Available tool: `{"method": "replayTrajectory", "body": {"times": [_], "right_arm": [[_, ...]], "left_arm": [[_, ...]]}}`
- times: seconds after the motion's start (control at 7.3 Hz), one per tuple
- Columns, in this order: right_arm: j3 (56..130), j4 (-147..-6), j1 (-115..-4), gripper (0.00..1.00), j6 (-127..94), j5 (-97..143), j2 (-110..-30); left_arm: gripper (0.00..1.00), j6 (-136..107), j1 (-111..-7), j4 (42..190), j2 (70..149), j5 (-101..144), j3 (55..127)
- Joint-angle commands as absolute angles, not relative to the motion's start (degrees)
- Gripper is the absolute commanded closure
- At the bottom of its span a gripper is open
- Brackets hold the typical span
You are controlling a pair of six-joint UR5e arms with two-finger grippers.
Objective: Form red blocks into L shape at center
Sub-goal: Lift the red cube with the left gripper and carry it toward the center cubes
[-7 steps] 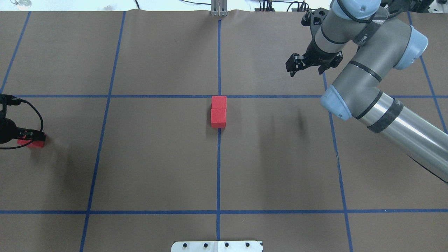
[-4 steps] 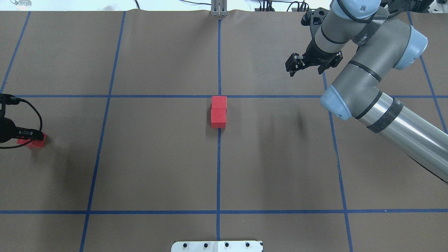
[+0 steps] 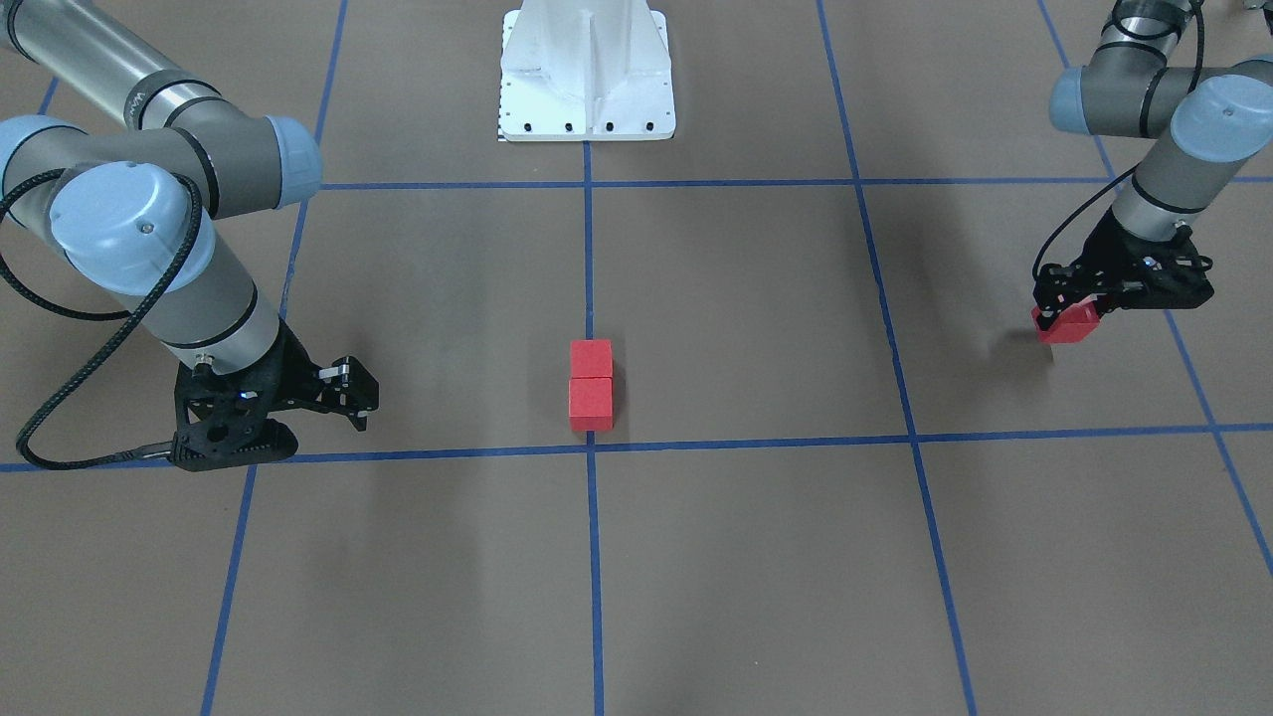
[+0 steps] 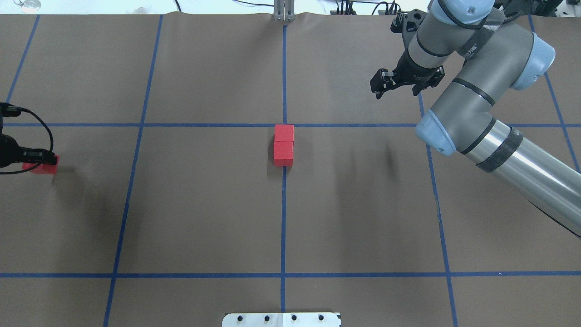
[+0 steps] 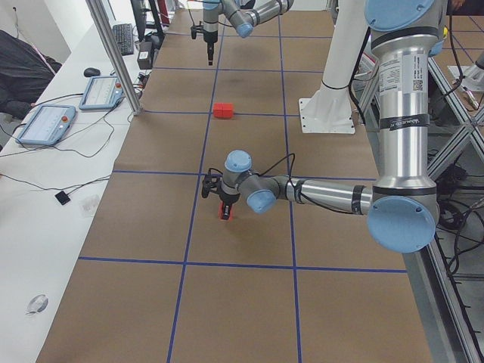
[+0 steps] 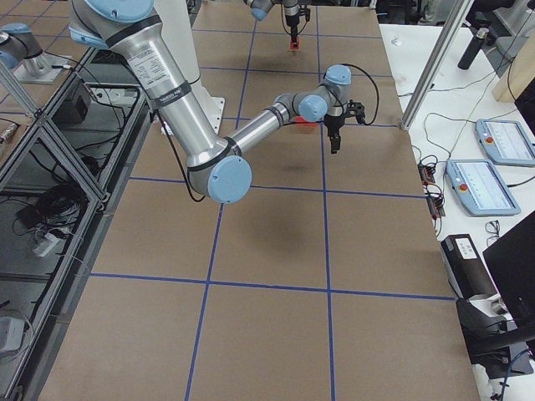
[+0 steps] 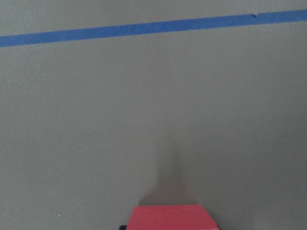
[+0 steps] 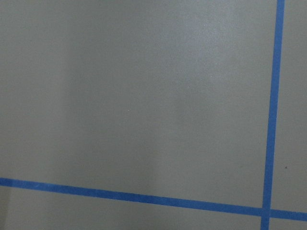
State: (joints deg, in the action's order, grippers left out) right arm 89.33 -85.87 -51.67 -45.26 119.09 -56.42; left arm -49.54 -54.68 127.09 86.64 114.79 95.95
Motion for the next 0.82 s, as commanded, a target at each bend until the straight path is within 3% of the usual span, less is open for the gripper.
{"method": "replayTrajectory", "body": {"times": [0.0, 0.27, 0.69], "right_arm": [[89.65, -85.87, -51.68, 0.01, -45.35, 119.09, -56.34], [89.65, -85.87, -51.94, 0.01, -45.26, 119.18, -56.16], [89.65, -85.87, -52.12, 0.01, -45.09, 119.35, -56.25]], "left_arm": [[1.00, -52.37, -58.18, 110.66, 96.36, 116.01, 98.95], [1.00, -62.75, -58.10, 94.55, 109.98, 116.45, 98.53], [1.00, -99.88, -51.54, 94.48, 121.42, 114.54, 91.01]]}}
